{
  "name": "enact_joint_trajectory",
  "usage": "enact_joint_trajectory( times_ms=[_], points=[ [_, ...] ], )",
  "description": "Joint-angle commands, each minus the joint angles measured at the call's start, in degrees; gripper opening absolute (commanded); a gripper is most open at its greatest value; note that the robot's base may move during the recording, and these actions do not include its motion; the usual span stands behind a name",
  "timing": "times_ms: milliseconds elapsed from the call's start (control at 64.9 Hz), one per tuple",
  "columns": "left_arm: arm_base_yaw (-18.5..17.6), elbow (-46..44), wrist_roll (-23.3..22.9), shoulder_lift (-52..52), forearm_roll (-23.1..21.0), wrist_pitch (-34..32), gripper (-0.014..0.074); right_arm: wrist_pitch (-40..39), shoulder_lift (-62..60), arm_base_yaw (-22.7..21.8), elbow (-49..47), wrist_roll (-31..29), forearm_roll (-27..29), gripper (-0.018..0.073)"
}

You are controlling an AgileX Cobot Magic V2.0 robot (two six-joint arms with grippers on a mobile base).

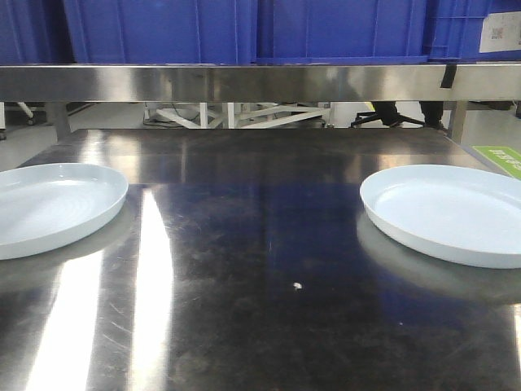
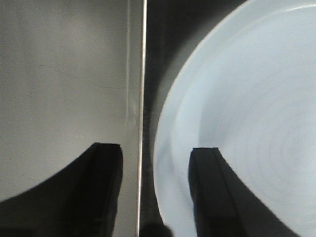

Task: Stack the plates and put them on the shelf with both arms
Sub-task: 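Lift the white plate with the left gripper and carry it toward the table center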

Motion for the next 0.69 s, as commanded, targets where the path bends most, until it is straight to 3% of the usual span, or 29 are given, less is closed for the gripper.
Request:
enact_joint_trajectory(
  times_ms=[0, 401, 524, 678],
  points=[
    [-0.1, -1.8, -0.2, -2.5, -0.6, -1.6, 0.0379, -5.4, -0.8, 0.0, 0.0, 0.0, -0.5, 0.0052],
    [-0.3, -2.1, -0.2, -0.2, -0.6, -2.2, 0.0344, -5.4, -0.8, 0.0, 0.0, 0.0, -0.5, 0.0052],
    [-0.3, -2.1, -0.2, -0.2, -0.6, -1.7, 0.0258, -5.4, -0.8, 0.0, 0.0, 0.0, -0.5, 0.0052],
    [-0.3, -3.3, -0.2, -0.2, -0.6, 0.7, 0.0084, -5.4, -0.8, 0.0, 0.0, 0.0, -0.5, 0.0052]
  ],
)
